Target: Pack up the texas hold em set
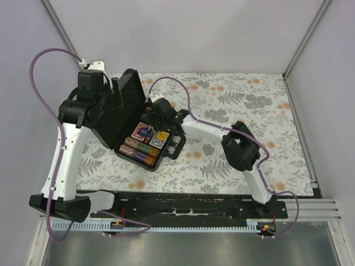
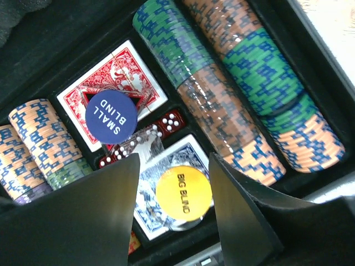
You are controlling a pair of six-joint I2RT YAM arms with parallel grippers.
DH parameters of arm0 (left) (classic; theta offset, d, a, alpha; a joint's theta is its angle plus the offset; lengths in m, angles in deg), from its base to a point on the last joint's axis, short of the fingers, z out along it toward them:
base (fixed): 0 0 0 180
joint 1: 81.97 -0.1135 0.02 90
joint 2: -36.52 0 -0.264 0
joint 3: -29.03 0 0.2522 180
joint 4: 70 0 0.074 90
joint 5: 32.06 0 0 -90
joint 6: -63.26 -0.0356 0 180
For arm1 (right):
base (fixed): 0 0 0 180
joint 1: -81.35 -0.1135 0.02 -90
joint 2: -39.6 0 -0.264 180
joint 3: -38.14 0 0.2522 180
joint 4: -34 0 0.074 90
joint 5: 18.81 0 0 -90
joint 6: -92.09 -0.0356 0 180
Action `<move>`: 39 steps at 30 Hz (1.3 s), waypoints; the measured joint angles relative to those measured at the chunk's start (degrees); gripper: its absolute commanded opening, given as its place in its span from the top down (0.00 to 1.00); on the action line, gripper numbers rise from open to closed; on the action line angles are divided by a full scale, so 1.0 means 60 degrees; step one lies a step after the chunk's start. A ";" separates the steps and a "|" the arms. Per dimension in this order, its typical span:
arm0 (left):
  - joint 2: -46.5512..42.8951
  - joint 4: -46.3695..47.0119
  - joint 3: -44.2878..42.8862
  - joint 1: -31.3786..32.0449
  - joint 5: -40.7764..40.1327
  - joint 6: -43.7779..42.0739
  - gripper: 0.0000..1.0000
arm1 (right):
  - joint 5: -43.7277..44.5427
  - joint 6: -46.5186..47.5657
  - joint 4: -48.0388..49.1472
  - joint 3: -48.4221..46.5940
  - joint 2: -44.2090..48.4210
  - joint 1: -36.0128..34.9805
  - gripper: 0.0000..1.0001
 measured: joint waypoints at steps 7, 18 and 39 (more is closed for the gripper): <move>0.0816 0.0120 -0.0302 -0.0007 -0.0444 -0.0055 0.12 | 0.0827 -0.0055 -0.0685 0.0798 0.1883 0.0025 0.31; 0.1974 0.0197 -0.0302 -0.0328 -0.0189 -0.0892 0.15 | 0.0459 -0.1082 -0.1231 0.3923 0.5049 0.0769 0.28; -0.0091 0.2510 0.2415 -0.0295 0.3053 -0.0448 0.31 | 0.0226 -0.2517 -0.1796 0.5544 0.5548 0.1202 0.29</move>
